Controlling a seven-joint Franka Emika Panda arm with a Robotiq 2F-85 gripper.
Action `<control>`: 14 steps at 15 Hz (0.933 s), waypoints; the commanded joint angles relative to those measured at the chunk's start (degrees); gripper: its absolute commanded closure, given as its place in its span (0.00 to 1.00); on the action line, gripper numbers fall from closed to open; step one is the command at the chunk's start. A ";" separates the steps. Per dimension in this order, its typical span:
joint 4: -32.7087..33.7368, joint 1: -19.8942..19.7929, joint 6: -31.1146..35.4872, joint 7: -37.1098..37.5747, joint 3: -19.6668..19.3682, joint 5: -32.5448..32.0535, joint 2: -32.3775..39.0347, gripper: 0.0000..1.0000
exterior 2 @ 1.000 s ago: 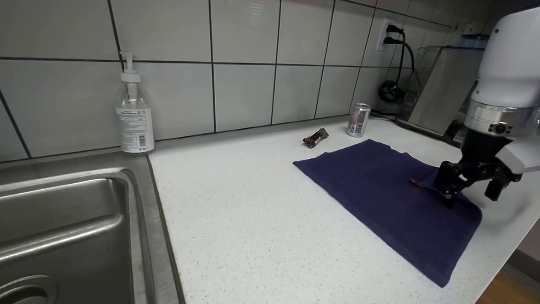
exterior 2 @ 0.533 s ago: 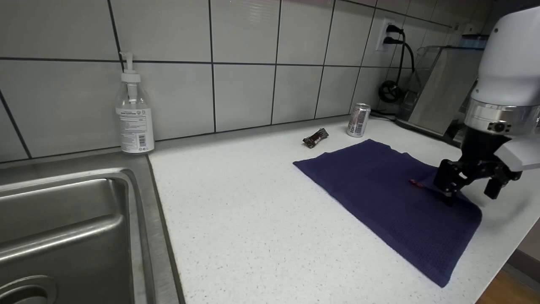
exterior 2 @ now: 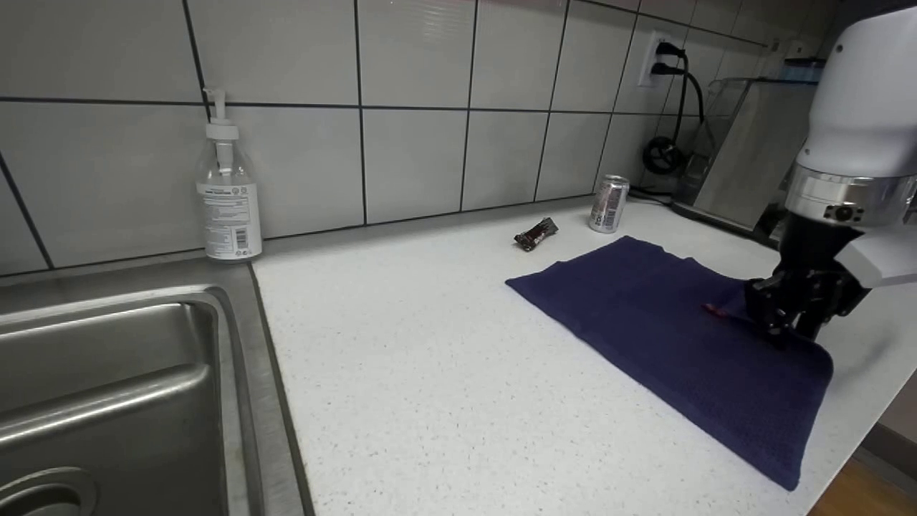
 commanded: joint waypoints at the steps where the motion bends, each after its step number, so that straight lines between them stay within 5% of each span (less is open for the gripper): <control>1: 0.54 1.08 -0.13 1.74 -0.85 -0.73 0.37 0.95; 14: 0.08 1.93 0.21 1.99 -0.67 -1.21 -1.64 0.99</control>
